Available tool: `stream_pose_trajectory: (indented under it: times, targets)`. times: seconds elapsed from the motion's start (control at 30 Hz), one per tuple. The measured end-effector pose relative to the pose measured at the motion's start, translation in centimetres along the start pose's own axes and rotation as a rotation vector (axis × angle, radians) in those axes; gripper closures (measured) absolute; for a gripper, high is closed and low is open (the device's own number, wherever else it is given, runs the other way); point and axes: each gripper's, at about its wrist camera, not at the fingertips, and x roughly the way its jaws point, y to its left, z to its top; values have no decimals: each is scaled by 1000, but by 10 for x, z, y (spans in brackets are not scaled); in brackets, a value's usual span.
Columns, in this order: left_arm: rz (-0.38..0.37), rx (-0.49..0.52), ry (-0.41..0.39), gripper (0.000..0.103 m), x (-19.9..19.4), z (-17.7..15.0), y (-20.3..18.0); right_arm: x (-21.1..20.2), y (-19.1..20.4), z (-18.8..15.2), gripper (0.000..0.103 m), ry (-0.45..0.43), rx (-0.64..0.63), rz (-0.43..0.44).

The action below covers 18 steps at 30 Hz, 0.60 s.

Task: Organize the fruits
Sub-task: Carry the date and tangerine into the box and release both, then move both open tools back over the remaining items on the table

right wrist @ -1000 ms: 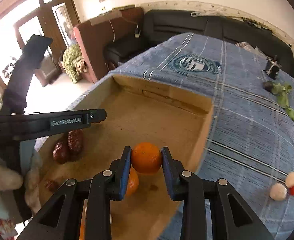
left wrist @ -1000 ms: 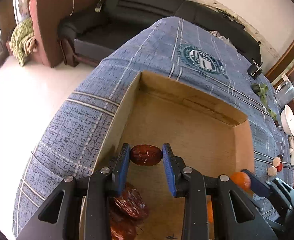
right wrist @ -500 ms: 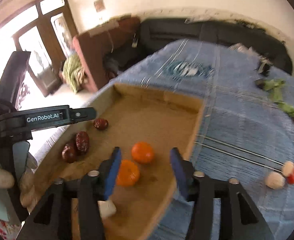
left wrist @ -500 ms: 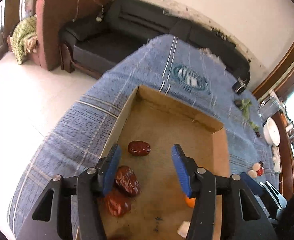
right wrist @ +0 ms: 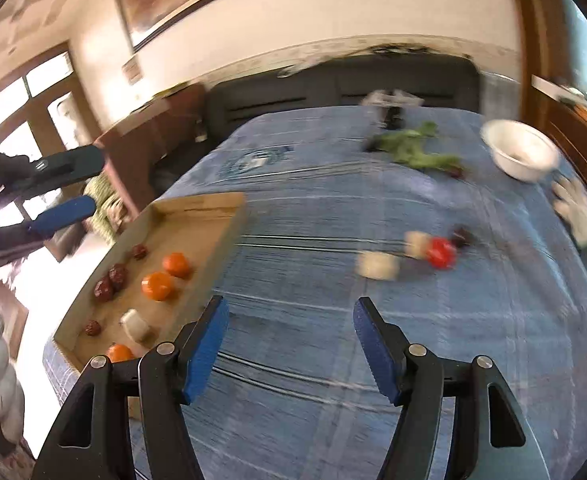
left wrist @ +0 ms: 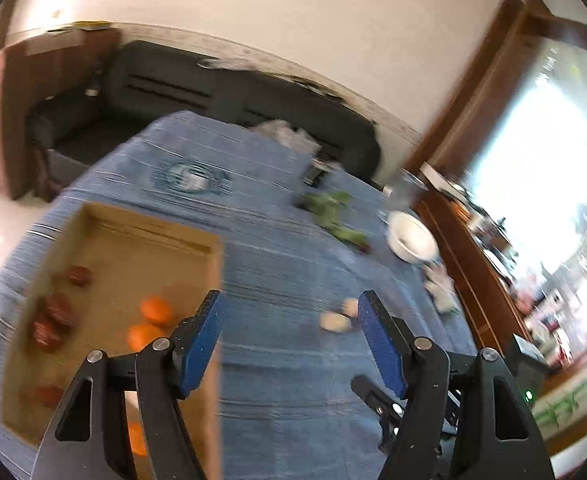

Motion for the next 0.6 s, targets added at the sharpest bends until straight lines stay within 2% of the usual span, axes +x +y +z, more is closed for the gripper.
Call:
stream_pose_trajectory:
  times: [0.17, 0.27, 0.4, 0.6]
  targets:
    - [-49, 49, 94, 33, 32, -34, -41, -25, -48, -19, 28, -15, 72, -82]
    - [-52, 69, 145, 33, 53, -52, -56, -32, -75, -32, 28, -4, 117, -106]
    - [-52, 76, 179, 33, 70, -65, -64, -33, -102, -43, 28, 11, 171, -132]
    - [-29, 102, 183, 33, 81, -74, -67, -31, -125, -48, 27, 20, 227, -146]
